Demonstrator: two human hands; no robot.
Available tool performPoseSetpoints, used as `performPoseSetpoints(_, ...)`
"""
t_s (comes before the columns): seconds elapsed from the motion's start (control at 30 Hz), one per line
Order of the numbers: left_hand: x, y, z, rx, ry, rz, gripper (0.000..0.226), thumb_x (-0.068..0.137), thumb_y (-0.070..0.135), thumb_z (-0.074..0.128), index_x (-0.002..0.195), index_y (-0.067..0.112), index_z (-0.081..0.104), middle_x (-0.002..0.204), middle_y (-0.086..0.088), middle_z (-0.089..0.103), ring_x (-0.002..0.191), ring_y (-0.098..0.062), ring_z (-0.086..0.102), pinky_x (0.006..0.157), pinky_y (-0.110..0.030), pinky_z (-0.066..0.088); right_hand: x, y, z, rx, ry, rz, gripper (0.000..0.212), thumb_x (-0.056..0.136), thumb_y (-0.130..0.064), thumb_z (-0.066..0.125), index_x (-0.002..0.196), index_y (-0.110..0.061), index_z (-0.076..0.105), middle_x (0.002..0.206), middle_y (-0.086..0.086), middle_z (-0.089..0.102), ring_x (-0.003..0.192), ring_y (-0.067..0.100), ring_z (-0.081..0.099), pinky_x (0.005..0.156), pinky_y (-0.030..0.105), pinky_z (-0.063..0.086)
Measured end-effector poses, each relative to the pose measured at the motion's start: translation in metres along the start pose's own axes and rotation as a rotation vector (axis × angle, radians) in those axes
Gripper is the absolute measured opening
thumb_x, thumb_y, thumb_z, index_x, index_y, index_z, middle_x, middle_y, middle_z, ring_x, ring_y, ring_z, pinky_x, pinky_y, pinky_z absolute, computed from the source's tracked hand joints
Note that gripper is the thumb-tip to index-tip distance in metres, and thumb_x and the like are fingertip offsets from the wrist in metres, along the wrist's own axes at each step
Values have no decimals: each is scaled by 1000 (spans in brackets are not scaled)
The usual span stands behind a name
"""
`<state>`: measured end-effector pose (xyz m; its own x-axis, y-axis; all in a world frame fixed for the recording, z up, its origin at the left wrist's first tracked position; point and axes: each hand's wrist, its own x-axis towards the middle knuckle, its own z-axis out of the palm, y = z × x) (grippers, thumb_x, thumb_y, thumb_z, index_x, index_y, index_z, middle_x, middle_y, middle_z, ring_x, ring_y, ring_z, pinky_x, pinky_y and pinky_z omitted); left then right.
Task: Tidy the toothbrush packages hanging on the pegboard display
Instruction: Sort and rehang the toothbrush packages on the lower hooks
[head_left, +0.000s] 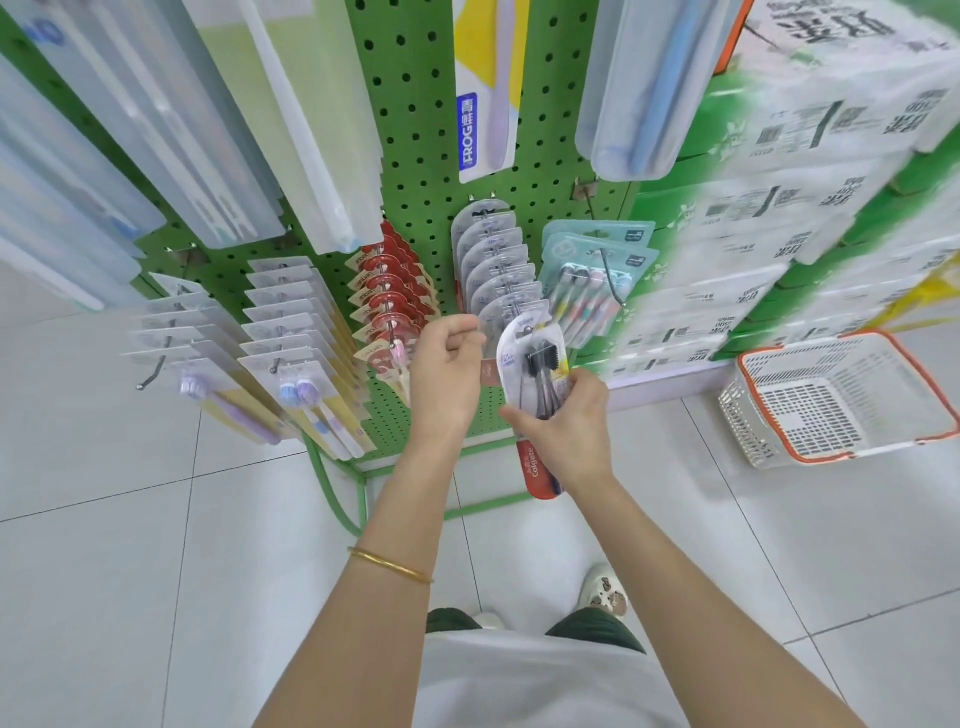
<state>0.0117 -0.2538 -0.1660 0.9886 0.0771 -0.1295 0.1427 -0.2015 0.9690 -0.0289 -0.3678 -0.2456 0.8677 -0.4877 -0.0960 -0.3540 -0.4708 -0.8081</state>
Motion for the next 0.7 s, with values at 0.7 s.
performPoseSetpoints(0.7,50,15,6,593,-92,354,21,90,10,58,110,14,65,102,2,54,98,-19,56,91,-37,48,35,-16,34,26,39,15,86,66,-34,85,125,3,35,120,15,42,109,32,44,90,46,43)
